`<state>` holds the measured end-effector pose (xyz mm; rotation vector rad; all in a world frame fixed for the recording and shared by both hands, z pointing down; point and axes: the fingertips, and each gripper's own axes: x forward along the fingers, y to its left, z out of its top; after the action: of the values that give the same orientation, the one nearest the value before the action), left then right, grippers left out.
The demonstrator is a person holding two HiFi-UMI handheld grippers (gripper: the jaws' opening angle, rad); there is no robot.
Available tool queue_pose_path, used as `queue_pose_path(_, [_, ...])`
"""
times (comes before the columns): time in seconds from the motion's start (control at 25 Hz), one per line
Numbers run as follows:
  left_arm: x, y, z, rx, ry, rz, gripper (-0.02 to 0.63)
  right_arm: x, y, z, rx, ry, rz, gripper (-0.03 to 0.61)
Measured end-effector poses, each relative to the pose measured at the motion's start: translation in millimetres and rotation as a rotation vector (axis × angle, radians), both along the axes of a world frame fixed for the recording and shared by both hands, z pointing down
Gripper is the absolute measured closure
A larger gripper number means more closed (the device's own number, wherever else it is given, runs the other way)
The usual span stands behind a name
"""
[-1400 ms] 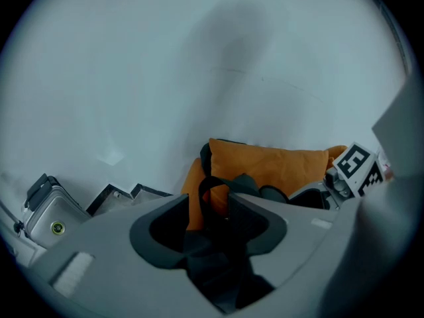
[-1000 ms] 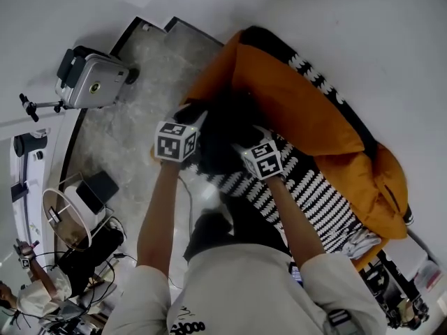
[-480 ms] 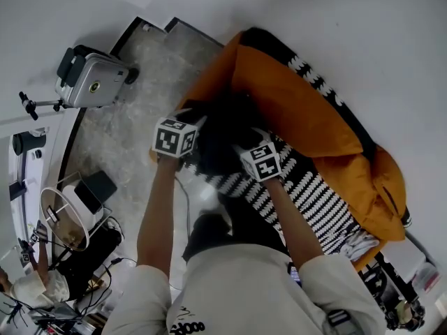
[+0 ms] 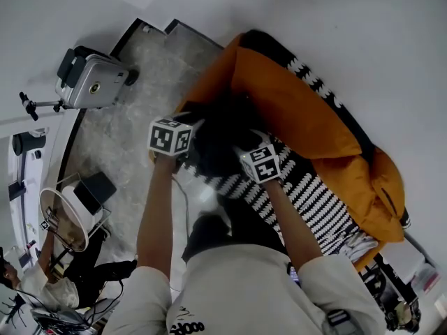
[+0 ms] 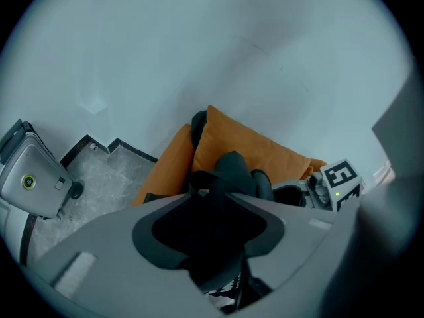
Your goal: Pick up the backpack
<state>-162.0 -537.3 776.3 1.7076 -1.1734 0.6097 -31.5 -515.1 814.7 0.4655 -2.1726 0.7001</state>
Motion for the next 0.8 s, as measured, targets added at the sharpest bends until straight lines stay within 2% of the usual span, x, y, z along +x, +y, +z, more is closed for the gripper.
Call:
queue_pose_path(0.28, [-3,3,1,0.006,-0.049,0.024,0.54,0,1,-6,-0.001,-0.011,0.008,0.351])
queue_pose_path(0.44, [-3,4,-3,0.037,-0.081,0.031,0.566,1,3,-12,0.001,-0.019,0.015,0.379])
queue_pose_path(0.8, [-6,0,-33,0.215,-0.125,-0.009,0.585,0,10,-36,-0.014,-0.064,0.06,0.458])
